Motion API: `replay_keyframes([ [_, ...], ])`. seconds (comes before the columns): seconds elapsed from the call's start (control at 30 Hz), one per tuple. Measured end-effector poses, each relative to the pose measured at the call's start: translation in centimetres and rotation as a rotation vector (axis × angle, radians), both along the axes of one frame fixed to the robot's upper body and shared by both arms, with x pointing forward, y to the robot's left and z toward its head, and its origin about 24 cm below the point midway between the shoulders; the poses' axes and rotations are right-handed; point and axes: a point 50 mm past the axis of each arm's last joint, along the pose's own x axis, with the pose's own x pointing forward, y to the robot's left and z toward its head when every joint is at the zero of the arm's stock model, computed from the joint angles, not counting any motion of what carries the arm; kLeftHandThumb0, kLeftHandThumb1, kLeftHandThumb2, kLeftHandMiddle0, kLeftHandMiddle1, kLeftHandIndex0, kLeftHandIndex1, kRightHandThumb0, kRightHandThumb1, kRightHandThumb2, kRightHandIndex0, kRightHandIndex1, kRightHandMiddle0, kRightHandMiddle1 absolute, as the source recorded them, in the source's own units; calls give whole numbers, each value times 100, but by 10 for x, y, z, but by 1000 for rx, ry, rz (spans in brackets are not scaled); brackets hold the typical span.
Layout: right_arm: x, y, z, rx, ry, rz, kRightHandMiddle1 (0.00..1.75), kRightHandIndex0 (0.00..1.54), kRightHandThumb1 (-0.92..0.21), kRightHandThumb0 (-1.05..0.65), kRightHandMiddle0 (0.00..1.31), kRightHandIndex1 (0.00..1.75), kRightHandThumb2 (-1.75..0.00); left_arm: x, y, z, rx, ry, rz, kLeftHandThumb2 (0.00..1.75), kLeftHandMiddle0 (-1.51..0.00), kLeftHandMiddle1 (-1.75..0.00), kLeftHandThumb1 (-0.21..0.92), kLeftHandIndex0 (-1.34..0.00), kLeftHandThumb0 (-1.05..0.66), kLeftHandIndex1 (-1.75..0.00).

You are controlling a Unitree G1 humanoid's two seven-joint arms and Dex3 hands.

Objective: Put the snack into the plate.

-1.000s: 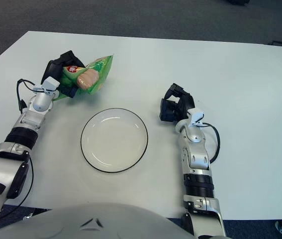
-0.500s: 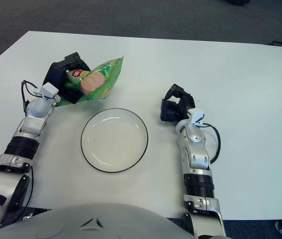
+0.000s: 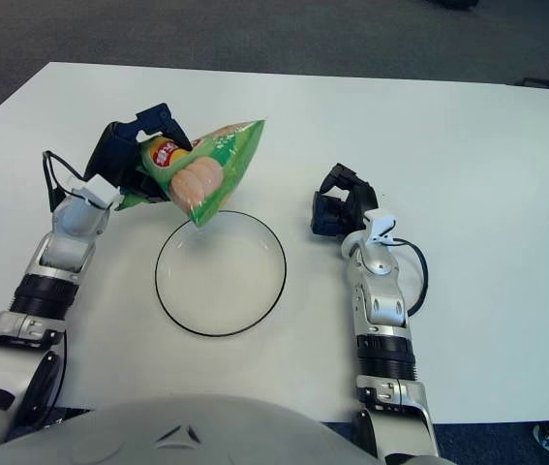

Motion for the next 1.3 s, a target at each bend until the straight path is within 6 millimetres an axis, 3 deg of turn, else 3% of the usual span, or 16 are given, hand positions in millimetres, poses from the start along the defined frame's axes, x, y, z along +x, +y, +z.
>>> replay_keyframes([
  [0.27,1,0,-1,1,3,-1,175,130,-19,-54,72,175,-147,-5,-2,0,1,-25,-87,126,-133,-175,39,-109,-32,-175],
  [0.6,4,-2,-1,-3,3,-1,175,131,-19,-53,72,175,-147,-20,-7,5,-12,-83,-158,128,-135,-175,41,-110,-34,-175],
  [1.1,11,0,-1,-2,11,1,175,130,-20,-53,71,175,-146,-12,-11,8,-35,-52,-261,126,-134,-175,43,-106,-35,-175],
  [1.23,12,0,-1,-1,14,0,175,130,-21,-53,71,175,-145,-11,-12,11,-25,-55,-286,124,-130,-175,45,-102,-36,-175],
  [1.3,13,0,-1,-2,12,1,175,130,-21,-53,71,175,-145,-11,-12,12,-30,-55,-298,130,-127,-175,37,-84,-43,-175],
])
